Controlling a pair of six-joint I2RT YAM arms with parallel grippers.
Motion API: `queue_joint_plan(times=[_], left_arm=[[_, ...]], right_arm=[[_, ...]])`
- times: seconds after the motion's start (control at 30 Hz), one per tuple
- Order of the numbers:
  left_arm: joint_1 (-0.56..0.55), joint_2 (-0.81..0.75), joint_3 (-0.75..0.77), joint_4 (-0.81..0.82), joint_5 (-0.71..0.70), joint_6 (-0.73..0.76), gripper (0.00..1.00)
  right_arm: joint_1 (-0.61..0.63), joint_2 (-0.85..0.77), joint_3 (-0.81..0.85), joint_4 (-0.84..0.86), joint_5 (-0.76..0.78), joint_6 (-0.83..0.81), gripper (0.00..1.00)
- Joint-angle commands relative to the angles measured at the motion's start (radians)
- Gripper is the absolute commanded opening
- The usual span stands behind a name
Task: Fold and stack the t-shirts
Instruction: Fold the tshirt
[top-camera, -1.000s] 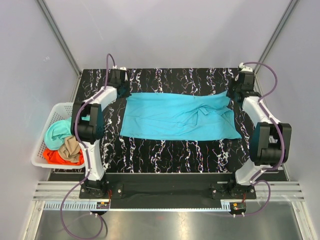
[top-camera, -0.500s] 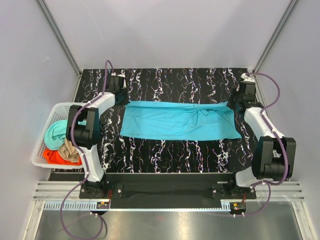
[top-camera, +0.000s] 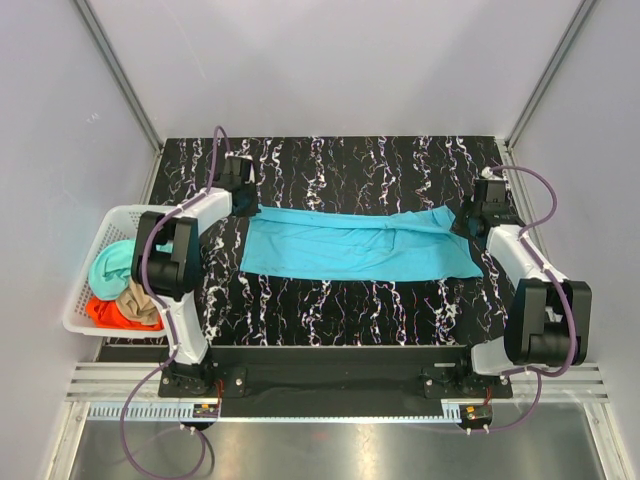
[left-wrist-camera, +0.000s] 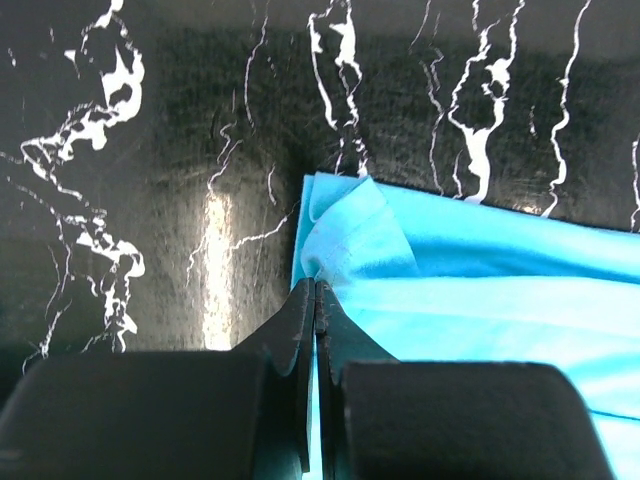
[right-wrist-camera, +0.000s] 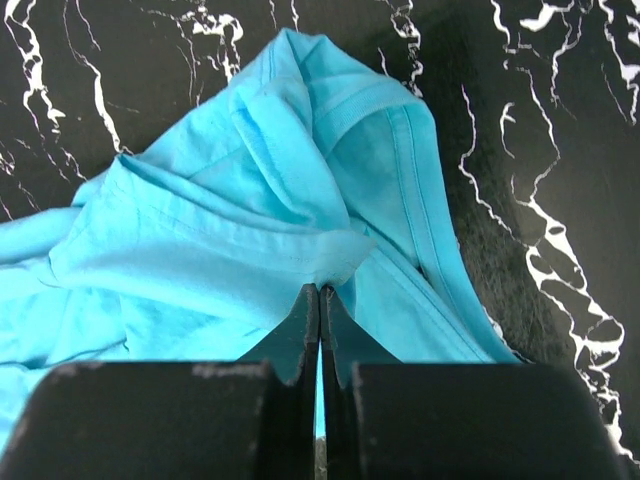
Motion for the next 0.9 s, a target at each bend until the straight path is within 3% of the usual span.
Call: queue_joint_plan(times=[0.0,0.2,0.27,0.4,0.43,0.47,0.53,0.63,0.73,0.87], left_arm=[[-0.002,-0.071,-0.001,0.020,-0.044,-0.018,0.00],[-0.003,-0.069,-0.009,0.003,-0.044,-0.021,0.00],[-0.005,-0.066,-0.013,-0.021,-0.058,-0.034,0.00],[-0.005,-0.117,-0.035,-0.037,-0.075,-0.069,0.16],[-0.005,-0.125,-0.027,-0.063,-0.072,-0.074,0.31],[-0.005,-0.126,-0.008,-0.098,-0.083,-0.074,0.36],[-0.005,-0.121,0.060,-0.196,-0.110,-0.081,0.44],[-0.007,-0.175,0.059,-0.184,-0.084,-0.086,0.51],[-0.020,-0.188,0.060,-0.141,0.046,-0.068,0.55],[-0.023,-0.047,0.143,-0.175,0.188,-0.086,0.55]], right_arm=[[-0.006,-0.061,-0.017,0.014,0.025,0.016,0.00],[-0.006,-0.062,-0.003,-0.030,0.028,0.028,0.00],[-0.006,-0.070,-0.025,-0.044,0.031,0.049,0.05],[-0.006,-0.094,-0.062,-0.055,0.013,0.106,0.15],[-0.006,-0.104,-0.065,-0.052,0.002,0.117,0.19],[-0.006,-0.110,-0.065,-0.052,-0.016,0.126,0.27],[-0.006,-0.134,-0.065,-0.061,-0.027,0.155,0.32],[-0.006,-0.160,-0.039,-0.099,-0.006,0.170,0.34],[-0.006,-0.168,-0.006,-0.081,-0.027,0.155,0.34],[-0.006,-0.064,0.070,-0.027,-0.197,0.080,0.33]])
